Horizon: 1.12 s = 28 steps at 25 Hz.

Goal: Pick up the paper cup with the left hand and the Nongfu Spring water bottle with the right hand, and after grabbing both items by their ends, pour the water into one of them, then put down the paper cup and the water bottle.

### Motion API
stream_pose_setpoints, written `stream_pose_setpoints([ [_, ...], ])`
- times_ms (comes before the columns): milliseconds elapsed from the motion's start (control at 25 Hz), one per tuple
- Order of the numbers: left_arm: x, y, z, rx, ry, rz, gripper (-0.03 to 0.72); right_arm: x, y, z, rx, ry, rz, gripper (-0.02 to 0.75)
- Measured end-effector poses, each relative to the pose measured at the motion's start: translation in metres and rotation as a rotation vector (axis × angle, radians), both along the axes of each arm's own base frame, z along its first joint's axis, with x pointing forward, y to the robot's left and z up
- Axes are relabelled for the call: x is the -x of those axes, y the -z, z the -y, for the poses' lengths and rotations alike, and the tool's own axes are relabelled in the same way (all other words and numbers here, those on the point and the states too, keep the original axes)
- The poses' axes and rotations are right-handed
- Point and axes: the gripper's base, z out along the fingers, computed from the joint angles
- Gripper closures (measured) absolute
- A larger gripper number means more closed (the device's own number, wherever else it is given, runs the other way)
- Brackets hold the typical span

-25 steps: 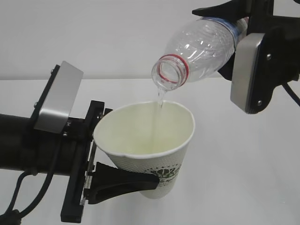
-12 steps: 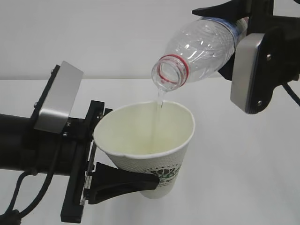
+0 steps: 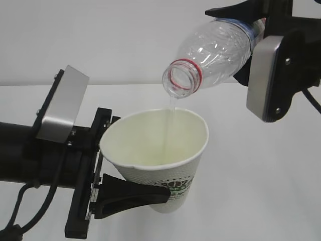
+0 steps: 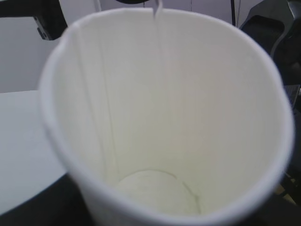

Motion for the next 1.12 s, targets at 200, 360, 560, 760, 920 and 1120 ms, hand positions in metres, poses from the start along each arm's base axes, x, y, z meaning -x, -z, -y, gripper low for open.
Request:
stream_pose_setpoints([
  [200, 0.0000, 0.0000, 0.0000, 0.000, 0.000, 0.000, 0.214, 0.0005, -0.0006, -0.0006, -0.005, -0.008, 0.004, 0.267],
  [360, 0.0000, 0.0000, 0.0000, 0.000, 0.000, 0.002, 0.214, 0.0006, -0.0007, -0.0007, -0.006, -0.010, 0.005, 0.267],
  [560, 0.0000, 0.0000, 0.0000, 0.000, 0.000, 0.002, 0.214, 0.0006, -0.0007, -0.0007, -0.007, -0.010, 0.005, 0.267],
  [760, 0.0000, 0.0000, 0.0000, 0.000, 0.000, 0.002, 0.214, 0.0007, -0.0008, -0.0008, -0.007, -0.011, 0.006, 0.268],
  [920, 0.0000, 0.0000, 0.0000, 0.000, 0.000, 0.002, 0.214, 0.0007, -0.0008, -0.0008, -0.007, -0.011, 0.006, 0.268],
  [1120, 0.0000, 0.0000, 0.0000, 0.000, 0.000, 0.002, 0.214, 0.0007, -0.0008, -0.0008, -0.006, -0.012, 0.007, 0.267],
])
